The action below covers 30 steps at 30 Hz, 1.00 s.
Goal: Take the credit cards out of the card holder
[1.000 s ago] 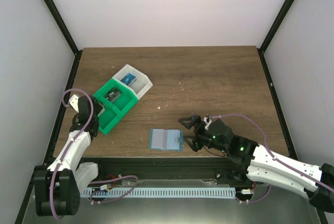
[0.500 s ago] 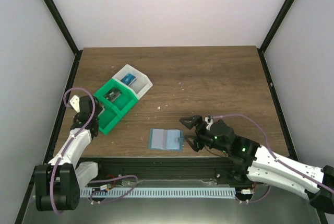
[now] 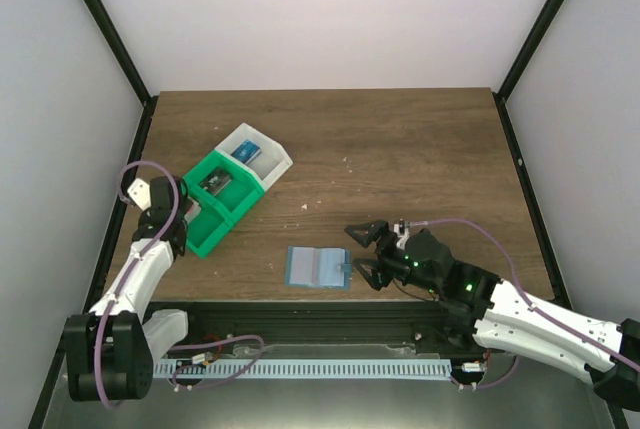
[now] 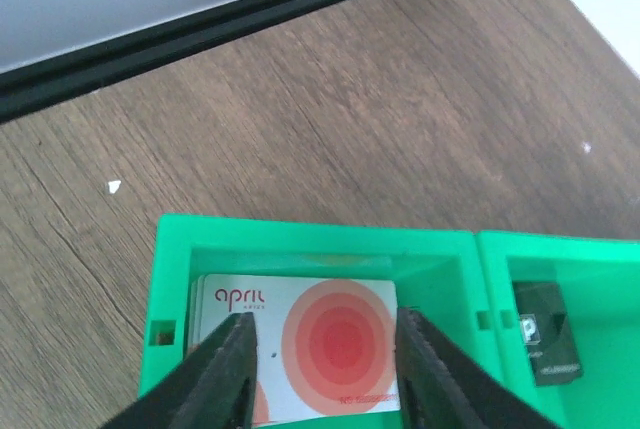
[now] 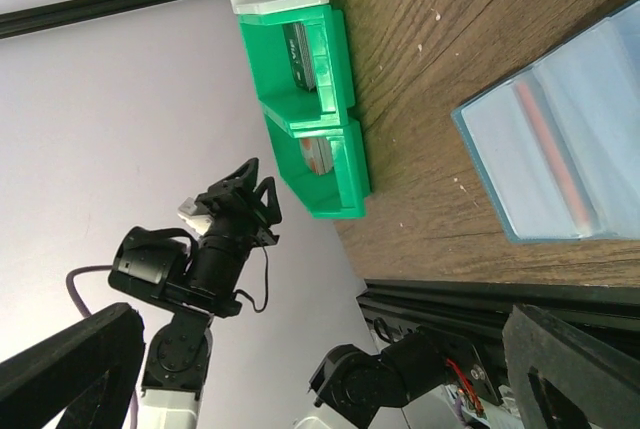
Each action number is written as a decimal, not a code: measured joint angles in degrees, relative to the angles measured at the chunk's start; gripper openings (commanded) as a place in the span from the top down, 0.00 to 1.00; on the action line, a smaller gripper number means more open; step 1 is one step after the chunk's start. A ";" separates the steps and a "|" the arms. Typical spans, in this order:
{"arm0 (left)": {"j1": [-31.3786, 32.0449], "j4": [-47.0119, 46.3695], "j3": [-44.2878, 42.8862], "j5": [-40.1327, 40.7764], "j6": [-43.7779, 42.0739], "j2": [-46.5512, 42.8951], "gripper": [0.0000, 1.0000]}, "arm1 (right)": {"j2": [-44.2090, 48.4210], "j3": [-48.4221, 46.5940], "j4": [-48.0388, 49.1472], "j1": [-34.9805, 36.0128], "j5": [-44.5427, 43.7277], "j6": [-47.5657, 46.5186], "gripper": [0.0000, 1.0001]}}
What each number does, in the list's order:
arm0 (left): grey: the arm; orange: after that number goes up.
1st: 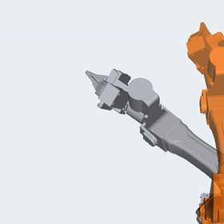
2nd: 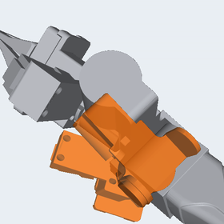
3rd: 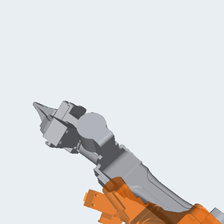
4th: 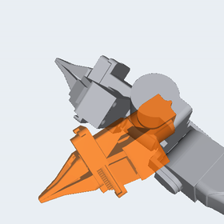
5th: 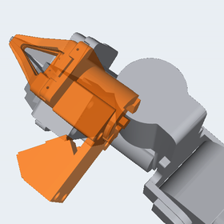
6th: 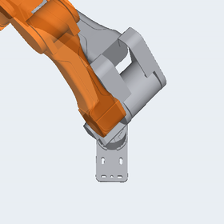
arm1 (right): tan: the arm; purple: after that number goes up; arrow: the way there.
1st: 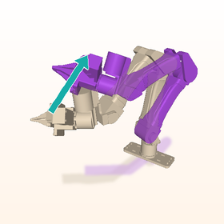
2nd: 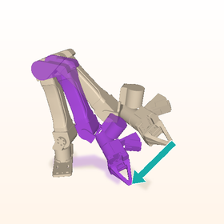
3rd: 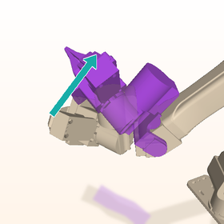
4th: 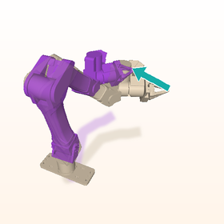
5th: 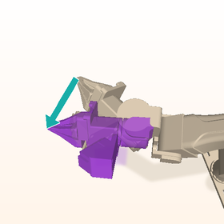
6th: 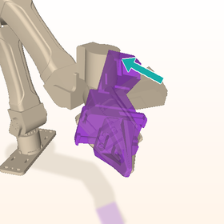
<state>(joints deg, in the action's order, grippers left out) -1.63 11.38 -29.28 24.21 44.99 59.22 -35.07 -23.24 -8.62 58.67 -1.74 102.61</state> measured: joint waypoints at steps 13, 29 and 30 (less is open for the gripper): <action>-0.04 6.78 -5.68 -10.01 -3.52 -4.94 0.00 | -2.97 -1.40 -0.35 0.00 -1.90 -13.75 0.00; 2.84 9.09 -7.21 -54.03 -17.55 -10.67 0.20 | -12.96 -4.55 -2.99 0.00 -1.11 -39.85 0.13; 3.96 8.90 -7.17 -55.28 -17.46 -10.67 0.22 | -14.05 -4.85 -3.06 0.00 -0.79 -40.85 0.19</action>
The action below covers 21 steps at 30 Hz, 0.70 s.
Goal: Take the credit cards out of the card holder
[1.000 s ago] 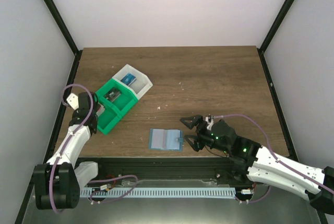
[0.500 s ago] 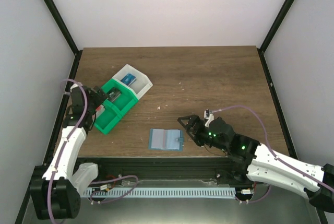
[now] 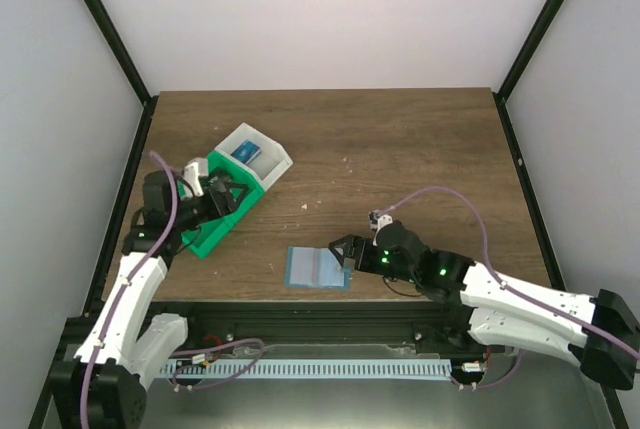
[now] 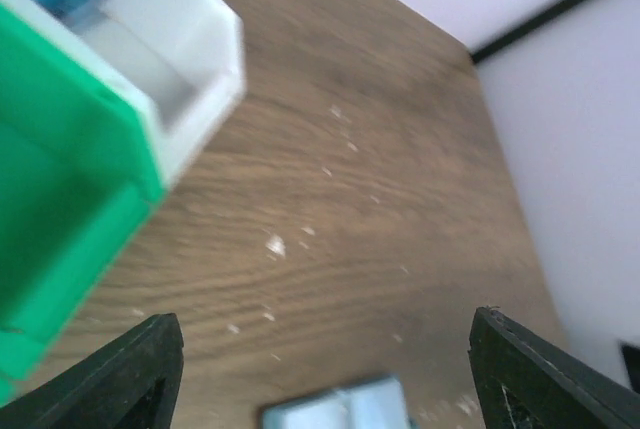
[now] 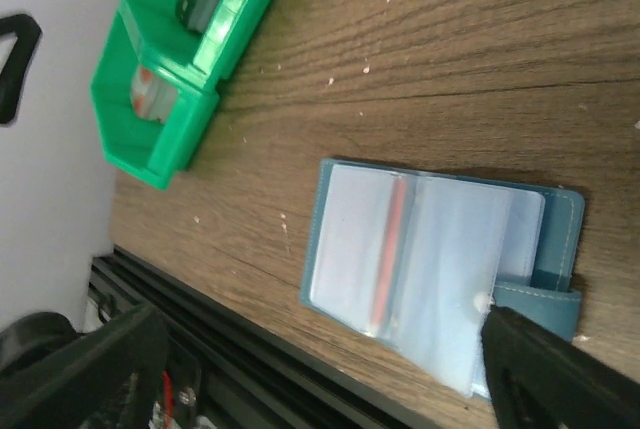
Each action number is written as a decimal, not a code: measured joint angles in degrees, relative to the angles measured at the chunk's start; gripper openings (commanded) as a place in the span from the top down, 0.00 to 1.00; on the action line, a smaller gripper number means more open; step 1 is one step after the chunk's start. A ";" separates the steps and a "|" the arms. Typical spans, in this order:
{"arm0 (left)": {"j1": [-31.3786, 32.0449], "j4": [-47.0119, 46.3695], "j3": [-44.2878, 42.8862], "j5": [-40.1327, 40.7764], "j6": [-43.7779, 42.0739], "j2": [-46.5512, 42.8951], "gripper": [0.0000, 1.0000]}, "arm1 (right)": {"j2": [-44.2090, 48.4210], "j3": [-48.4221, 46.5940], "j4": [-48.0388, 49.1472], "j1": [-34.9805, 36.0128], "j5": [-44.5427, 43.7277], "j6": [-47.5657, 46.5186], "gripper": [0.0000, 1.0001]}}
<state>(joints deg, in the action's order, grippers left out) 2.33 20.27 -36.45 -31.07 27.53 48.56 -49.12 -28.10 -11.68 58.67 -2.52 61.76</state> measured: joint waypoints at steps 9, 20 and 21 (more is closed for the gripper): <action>11.54 -8.52 9.90 -7.61 8.02 -0.48 0.28 | -9.22 -1.46 2.86 0.00 5.31 -6.05 0.62; 17.05 -22.14 20.96 -11.41 17.49 -1.07 0.32 | -21.35 -3.96 10.14 0.00 11.47 -6.19 0.67; 17.16 -23.43 21.88 -11.76 18.18 -1.07 0.32 | -22.62 -4.52 10.58 0.00 11.76 -6.03 0.67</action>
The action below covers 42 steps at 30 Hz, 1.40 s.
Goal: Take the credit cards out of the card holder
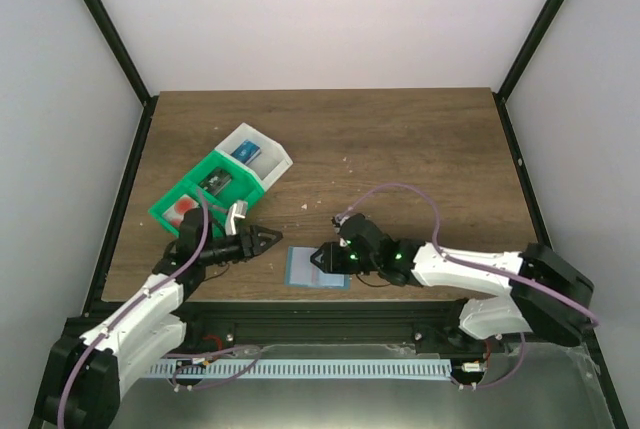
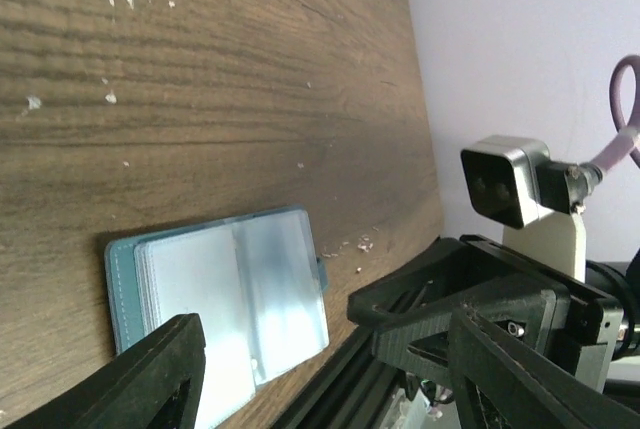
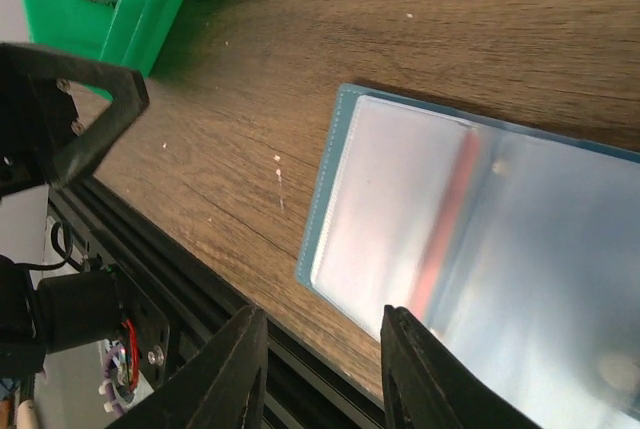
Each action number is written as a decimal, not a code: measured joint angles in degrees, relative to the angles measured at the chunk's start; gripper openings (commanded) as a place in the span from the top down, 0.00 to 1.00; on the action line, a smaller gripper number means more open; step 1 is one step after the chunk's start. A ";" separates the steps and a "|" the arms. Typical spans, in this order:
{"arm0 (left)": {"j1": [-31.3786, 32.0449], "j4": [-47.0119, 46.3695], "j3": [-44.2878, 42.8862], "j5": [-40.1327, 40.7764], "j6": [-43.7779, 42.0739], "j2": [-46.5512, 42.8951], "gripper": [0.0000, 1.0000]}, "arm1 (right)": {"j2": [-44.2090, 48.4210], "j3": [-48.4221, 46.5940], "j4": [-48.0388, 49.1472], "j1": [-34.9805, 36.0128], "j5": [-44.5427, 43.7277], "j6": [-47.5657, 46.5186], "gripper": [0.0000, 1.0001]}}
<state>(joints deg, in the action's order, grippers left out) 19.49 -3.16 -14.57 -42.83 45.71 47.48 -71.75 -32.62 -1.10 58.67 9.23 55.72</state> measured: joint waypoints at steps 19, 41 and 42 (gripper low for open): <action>0.44 -11.39 7.96 -1.20 6.16 2.27 0.34 | -14.56 -6.03 0.48 0.00 2.43 0.52 0.71; 1.22 -15.91 8.68 -1.16 8.52 5.27 0.39 | -19.61 -6.08 2.14 0.00 2.86 0.92 0.90; 1.31 -16.35 8.68 -1.16 8.76 5.60 0.39 | -19.61 -5.77 2.45 0.00 2.86 0.96 0.91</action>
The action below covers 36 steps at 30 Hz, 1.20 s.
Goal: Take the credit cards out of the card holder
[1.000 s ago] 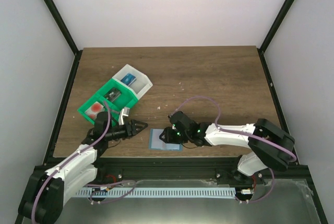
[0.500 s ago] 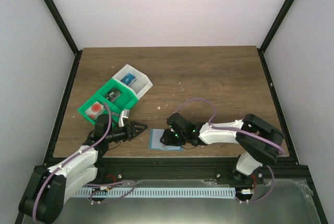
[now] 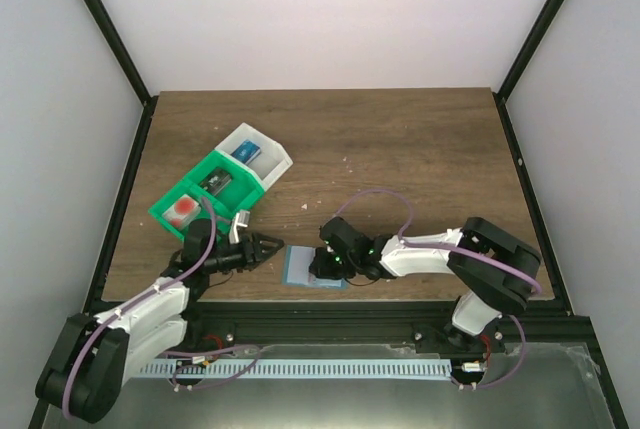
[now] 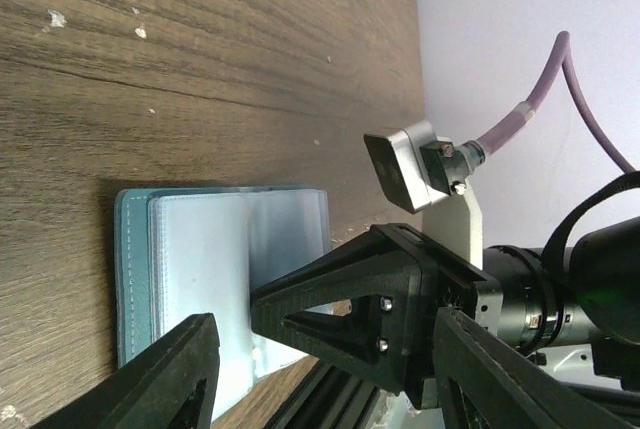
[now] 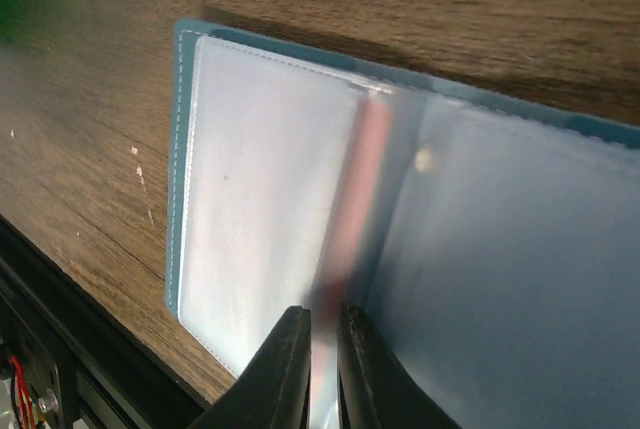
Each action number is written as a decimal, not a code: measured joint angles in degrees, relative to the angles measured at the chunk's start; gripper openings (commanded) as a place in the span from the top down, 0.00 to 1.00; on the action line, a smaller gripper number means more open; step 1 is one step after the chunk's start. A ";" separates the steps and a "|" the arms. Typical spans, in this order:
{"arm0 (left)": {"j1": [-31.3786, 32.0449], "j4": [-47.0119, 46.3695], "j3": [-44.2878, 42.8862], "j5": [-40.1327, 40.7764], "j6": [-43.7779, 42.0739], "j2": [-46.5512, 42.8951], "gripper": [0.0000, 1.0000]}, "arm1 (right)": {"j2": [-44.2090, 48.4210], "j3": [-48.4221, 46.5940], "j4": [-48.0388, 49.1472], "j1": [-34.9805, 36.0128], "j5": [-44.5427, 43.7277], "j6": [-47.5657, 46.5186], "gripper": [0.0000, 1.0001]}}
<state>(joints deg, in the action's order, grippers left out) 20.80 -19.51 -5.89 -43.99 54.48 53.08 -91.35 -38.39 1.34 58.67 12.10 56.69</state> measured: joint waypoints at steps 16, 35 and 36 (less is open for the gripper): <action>7.45 -6.93 -0.02 2.36 2.86 8.76 0.35 | 1.51 0.37 -0.28 0.35 0.20 2.60 0.76; 7.76 -8.79 0.00 4.92 4.48 9.42 0.36 | -3.21 -4.85 -4.07 1.42 -2.80 2.54 0.88; 7.76 -8.83 0.00 4.92 4.48 9.55 0.36 | -3.19 -4.50 -3.52 1.46 -2.80 2.58 0.90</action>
<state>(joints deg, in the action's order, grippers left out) 28.56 -28.34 -5.89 -39.07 58.96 62.63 -94.54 -42.89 -2.17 60.14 9.30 59.27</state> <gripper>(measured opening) 0.638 0.133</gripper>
